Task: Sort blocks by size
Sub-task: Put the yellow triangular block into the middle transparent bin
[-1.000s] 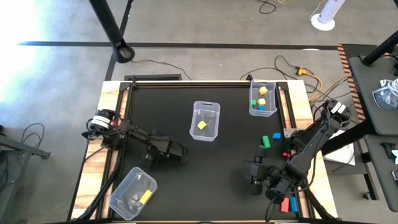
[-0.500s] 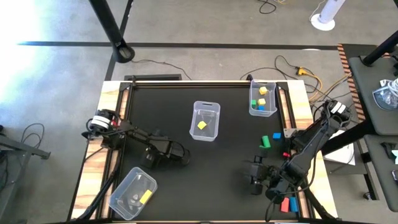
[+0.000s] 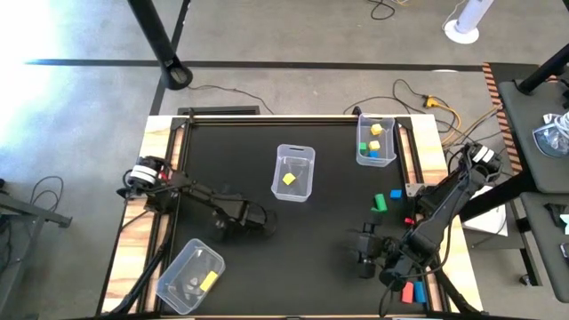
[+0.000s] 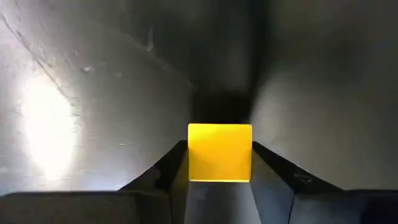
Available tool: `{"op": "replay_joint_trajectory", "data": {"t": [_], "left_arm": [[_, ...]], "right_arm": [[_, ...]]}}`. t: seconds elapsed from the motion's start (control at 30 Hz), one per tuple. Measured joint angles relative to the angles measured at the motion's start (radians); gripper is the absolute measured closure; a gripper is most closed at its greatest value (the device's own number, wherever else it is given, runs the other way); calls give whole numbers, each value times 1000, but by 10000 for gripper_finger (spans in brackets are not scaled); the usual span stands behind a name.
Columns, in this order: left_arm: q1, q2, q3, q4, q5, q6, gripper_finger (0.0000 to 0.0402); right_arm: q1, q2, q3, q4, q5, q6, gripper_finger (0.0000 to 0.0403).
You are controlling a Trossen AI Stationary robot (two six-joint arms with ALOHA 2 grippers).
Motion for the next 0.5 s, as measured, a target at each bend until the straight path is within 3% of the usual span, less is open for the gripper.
{"op": "replay_joint_trajectory", "data": {"t": [0.07,0.2,0.37,0.5], "left_arm": [[-4,-34,32,32,57,-44,284],[-15,-132,58,250,122,-103,284],[-18,-231,-21,671,171,-189,284],[-18,-226,-130,1062,170,-324,284]], "right_arm": [[0,0,0,16,30,-19,197],[0,32,-11,87,146,-69,197],[-7,154,-19,253,244,-227,194],[-29,315,-19,512,327,-440,183]]}}
